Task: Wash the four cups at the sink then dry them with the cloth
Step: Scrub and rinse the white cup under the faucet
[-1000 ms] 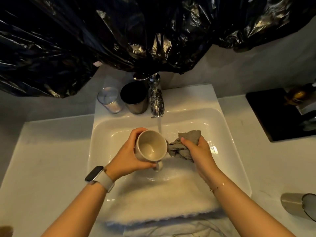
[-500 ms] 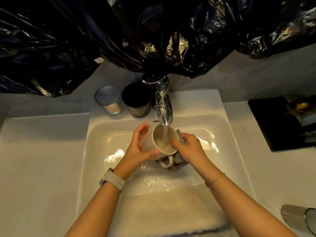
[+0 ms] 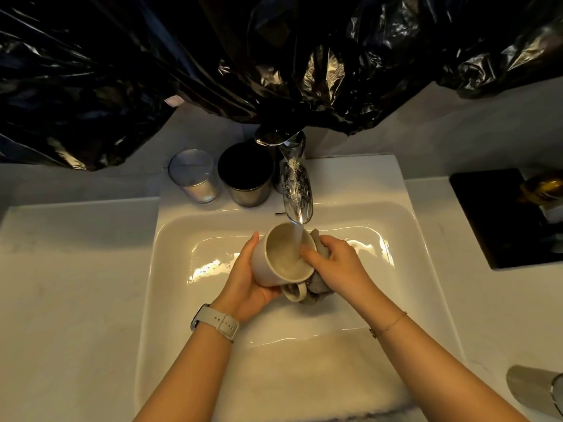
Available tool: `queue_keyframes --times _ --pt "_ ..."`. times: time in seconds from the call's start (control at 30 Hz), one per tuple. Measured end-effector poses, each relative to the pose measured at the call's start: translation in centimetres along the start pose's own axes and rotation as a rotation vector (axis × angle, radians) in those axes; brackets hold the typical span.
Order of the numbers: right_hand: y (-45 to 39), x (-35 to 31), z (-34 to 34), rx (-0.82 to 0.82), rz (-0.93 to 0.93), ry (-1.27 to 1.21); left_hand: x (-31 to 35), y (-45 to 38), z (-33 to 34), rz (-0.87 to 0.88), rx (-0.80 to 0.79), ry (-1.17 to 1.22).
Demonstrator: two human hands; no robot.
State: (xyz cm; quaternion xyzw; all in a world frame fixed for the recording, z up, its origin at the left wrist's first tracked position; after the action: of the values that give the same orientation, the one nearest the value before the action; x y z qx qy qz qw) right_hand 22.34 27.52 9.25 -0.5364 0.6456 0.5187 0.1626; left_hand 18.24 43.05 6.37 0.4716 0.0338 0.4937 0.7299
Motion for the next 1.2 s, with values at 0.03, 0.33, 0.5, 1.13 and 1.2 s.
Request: queue_keyframes --times 0.03,0.33,0.5,1.13,1.2 --pt "0.1 0.1 0.0 -0.013 0.007 -0.052 -0.1 0.0 0.0 0.024 0.022 0.006" --pt "2.1 0.2 -2.3 0.186 -0.177 -0.373 -0.6 1.7 -0.7 0.224 0.149 -0.122" --pt "3.6 0.1 -1.7 0.228 -0.243 -0.078 -2.0 2.0 -0.5 0.269 0.235 -0.265" --pt "6.4 1.3 0.6 -0.281 -0.27 -0.319 -1.8 3.2 0.5 0.396 0.303 -0.459" --pt "6.5 1.5 0.8 -0.281 -0.282 -0.264 -1.8 3.3 0.6 0.415 0.306 -0.463"
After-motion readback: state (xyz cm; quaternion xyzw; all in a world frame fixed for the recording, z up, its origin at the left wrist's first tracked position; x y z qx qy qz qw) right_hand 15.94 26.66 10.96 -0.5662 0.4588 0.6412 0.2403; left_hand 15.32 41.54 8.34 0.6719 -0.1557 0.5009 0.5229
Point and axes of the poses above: each hand's wrist, its own y-axis away from the middle knuckle, its own z-axis out of the palm, x = y × z, the point moved 1 cm from there along -y, towards the middle knuckle, and after that the axes turned 8 degrees about z, right-handed, at the moved point
